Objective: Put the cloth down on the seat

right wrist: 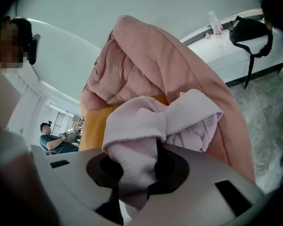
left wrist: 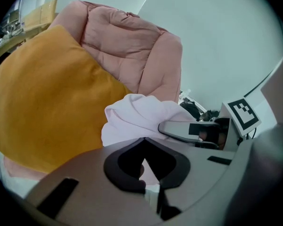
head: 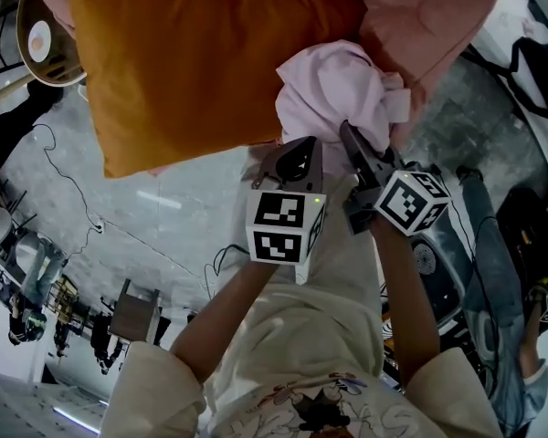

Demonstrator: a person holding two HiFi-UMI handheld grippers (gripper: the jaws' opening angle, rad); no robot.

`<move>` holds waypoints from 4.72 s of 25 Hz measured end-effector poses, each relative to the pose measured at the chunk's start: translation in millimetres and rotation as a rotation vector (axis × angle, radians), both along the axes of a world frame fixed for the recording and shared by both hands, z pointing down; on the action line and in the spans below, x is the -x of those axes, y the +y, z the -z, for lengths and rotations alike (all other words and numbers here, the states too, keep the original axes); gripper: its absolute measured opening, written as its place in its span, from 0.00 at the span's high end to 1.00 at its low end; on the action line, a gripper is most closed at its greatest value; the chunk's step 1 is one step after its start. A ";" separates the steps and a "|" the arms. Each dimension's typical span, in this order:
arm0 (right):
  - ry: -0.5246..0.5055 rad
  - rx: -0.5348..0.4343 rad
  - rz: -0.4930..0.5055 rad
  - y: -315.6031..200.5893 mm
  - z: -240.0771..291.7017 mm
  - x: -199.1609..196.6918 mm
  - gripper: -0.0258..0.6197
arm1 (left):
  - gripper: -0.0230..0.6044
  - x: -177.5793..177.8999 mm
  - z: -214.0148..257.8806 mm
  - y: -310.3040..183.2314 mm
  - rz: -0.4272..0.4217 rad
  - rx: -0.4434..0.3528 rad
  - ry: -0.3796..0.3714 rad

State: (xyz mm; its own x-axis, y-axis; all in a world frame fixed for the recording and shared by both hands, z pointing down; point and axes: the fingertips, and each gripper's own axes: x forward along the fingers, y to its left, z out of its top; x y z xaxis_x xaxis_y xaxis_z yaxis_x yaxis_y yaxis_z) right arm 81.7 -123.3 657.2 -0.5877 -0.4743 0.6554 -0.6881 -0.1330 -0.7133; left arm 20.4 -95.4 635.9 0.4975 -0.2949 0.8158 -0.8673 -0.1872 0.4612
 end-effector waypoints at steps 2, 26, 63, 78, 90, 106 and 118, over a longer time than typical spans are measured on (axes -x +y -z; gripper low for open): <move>0.018 0.001 0.013 -3.9 -2.0 -2.3 0.76 | 0.96 -3.5 -0.8 -1.5 -0.005 -0.003 -0.002; 0.155 -0.001 0.170 8.4 -67.5 47.9 0.76 | 0.96 27.9 -25.1 20.1 0.032 0.019 0.001; 0.034 0.098 0.052 19.8 -58.3 40.5 0.57 | 0.96 29.7 -4.0 39.7 0.014 -0.022 -0.047; 0.093 0.114 0.035 34.2 -18.5 9.3 0.52 | 0.96 30.6 26.2 36.6 0.045 -0.068 -0.053; 0.077 -0.014 0.073 30.0 52.8 13.4 0.52 | 0.96 36.3 60.9 35.9 0.063 -0.109 -0.054; 0.094 -0.110 0.109 47.5 130.8 2.3 0.81 | 0.96 24.0 130.6 43.1 0.056 -0.186 -0.031; 0.079 -0.181 0.114 62.3 183.2 -9.9 0.84 | 0.96 12.5 177.0 56.9 0.070 -0.228 -0.016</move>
